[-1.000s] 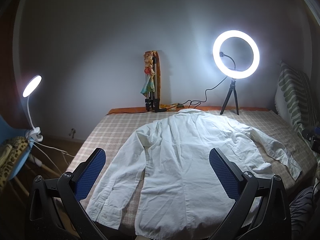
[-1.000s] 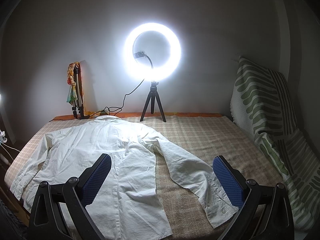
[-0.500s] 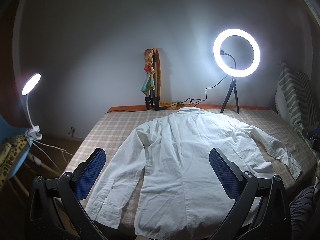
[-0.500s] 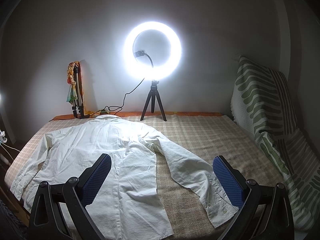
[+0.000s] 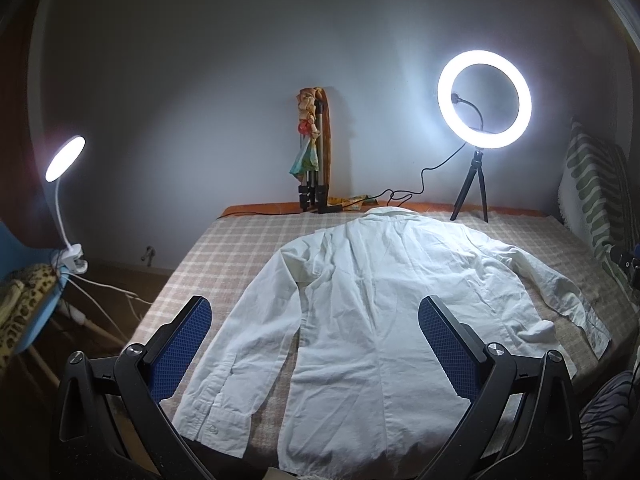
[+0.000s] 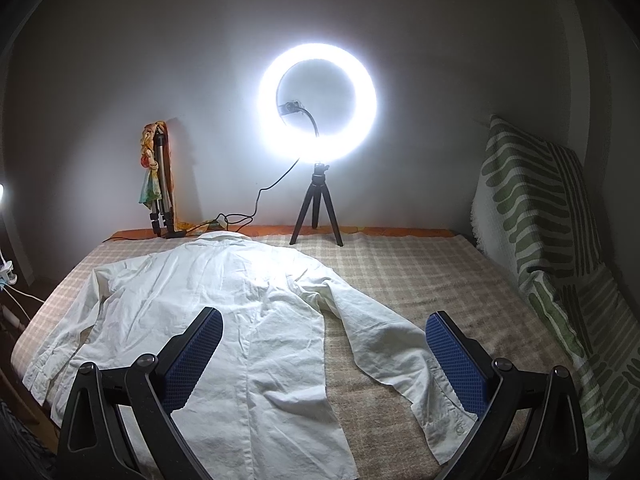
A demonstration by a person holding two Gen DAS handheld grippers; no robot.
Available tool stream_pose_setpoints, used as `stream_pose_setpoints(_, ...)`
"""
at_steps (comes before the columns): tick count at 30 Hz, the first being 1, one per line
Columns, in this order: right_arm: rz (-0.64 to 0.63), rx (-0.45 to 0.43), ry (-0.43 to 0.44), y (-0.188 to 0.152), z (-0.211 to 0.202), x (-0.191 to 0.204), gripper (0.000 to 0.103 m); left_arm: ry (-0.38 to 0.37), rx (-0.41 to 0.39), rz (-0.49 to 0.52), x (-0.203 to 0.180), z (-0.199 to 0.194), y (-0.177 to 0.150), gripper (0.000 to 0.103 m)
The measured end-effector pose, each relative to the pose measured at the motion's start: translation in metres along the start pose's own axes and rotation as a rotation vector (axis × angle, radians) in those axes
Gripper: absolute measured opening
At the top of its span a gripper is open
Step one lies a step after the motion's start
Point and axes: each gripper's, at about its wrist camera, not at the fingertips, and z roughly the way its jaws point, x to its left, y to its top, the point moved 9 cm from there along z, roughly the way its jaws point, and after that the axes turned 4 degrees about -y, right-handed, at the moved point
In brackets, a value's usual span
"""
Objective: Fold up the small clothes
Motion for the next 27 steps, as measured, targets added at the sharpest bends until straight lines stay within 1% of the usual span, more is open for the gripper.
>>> stream_pose_setpoints(5, -0.010, -0.006, 0.027, 0.012, 0.005, 0.014, 0.103, 0.037, 0.019, -0.018, 0.023, 0.007, -0.007, 0.103)
stream_pose_setpoints(6, -0.014, -0.007, 0.035, 0.014, 0.007, 0.017, 0.103, 0.035, 0.029, -0.024, 0.029, 0.008, -0.009, 0.103)
stream_pose_setpoints(8, -0.025, -0.008, 0.060, 0.020, 0.011, 0.027, 0.103, 0.031, 0.049, -0.040, 0.043, 0.012, -0.015, 0.103)
stream_pose_setpoints(10, -0.044, -0.007, 0.080, 0.025, 0.016, 0.040, 0.103, 0.045, 0.038, -0.051, 0.059, 0.012, -0.019, 0.103)
stream_pose_setpoints(13, -0.079, -0.013, 0.116, 0.034, 0.023, 0.064, 0.103, 0.035, 0.043, -0.084, 0.084, 0.013, -0.028, 0.103)
stream_pose_setpoints(16, -0.090, -0.007, 0.177, 0.042, 0.031, 0.088, 0.103, 0.059, 0.099, -0.125, 0.114, 0.022, -0.044, 0.103)
stream_pose_setpoints(18, -0.100, -0.006, 0.217, 0.048, 0.036, 0.107, 0.101, 0.066, 0.136, -0.156, 0.131, 0.028, -0.057, 0.100)
stream_pose_setpoints(19, -0.114, -0.013, 0.234, 0.052, 0.039, 0.119, 0.100, 0.064, 0.156, -0.176, 0.138, 0.031, -0.063, 0.096)
stream_pose_setpoints(20, -0.129, -0.020, 0.245, 0.055, 0.041, 0.128, 0.099, 0.059, 0.179, -0.200, 0.146, 0.036, -0.071, 0.092)
stream_pose_setpoints(23, -0.181, -0.043, 0.287, 0.062, 0.046, 0.160, 0.097, 0.034, 0.251, -0.286, 0.164, 0.049, -0.097, 0.086)
stream_pose_setpoints(27, -0.231, -0.016, 0.374, 0.062, 0.060, 0.206, 0.093, 0.003, 0.334, -0.398, 0.181, 0.060, -0.129, 0.082)
